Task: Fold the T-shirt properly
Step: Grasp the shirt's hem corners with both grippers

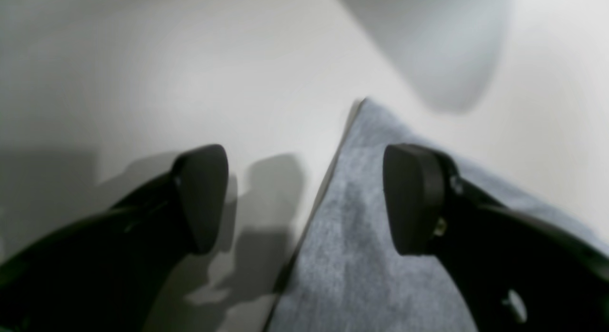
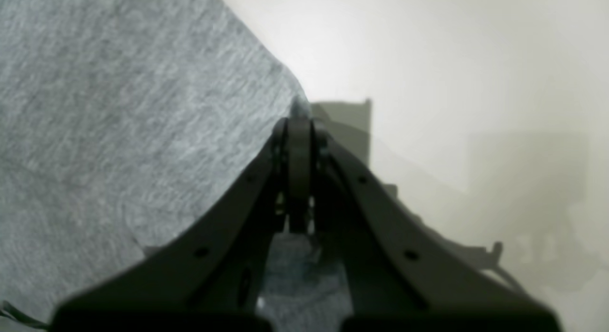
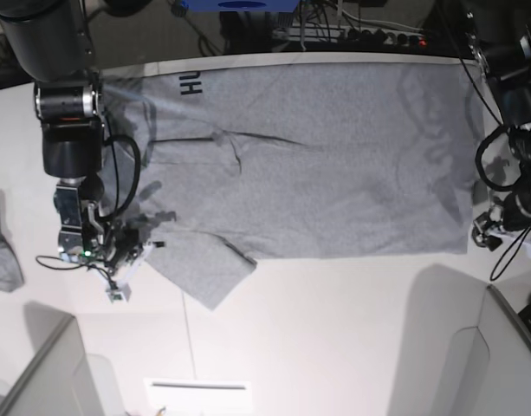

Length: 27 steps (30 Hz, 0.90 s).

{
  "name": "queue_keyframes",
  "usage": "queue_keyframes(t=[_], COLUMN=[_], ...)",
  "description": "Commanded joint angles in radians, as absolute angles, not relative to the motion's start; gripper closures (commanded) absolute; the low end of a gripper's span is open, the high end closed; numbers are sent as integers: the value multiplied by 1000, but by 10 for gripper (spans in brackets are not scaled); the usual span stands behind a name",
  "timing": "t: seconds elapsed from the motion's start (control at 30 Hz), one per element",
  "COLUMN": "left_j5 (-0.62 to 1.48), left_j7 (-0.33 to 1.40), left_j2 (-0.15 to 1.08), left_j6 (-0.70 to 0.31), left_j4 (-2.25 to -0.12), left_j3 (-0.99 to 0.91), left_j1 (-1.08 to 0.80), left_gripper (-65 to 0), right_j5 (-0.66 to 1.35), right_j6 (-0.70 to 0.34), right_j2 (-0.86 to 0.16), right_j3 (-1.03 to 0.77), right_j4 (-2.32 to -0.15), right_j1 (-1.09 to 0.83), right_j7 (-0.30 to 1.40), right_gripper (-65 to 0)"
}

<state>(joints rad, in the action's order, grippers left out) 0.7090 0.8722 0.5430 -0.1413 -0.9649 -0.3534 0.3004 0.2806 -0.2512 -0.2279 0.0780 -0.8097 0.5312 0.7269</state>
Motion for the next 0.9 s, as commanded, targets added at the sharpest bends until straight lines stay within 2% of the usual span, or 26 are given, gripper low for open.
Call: queue_keyframes(t=[0.0, 0.2, 0.3, 0.57, 0.87], left_j5=[717, 716, 716, 716, 717], left_j7=[852, 846, 788, 677, 654], left_j2=[570, 572, 572, 572, 562], left_j6=[-145, -147, -145, -150, -150], left_j4=[-947, -865, -854, -593, -593], left_j3=[-343, -249, -153, -18, 81], left_j1=[354, 461, 492, 593, 567], left_gripper=[-494, -494, -494, -494, -492], right_j5=[288, 286, 286, 286, 285], right_j6=[-249, -249, -249, -248, -248], right_j2=[-236, -236, -236, -236, -237], right_j3=[74, 74, 74, 76, 76], right_j4=[-828, -823, -823, -822, -822], right_j1=[565, 565, 567, 568, 565], right_j7=[714, 714, 714, 714, 714], right_gripper=[0, 0, 0, 0, 0])
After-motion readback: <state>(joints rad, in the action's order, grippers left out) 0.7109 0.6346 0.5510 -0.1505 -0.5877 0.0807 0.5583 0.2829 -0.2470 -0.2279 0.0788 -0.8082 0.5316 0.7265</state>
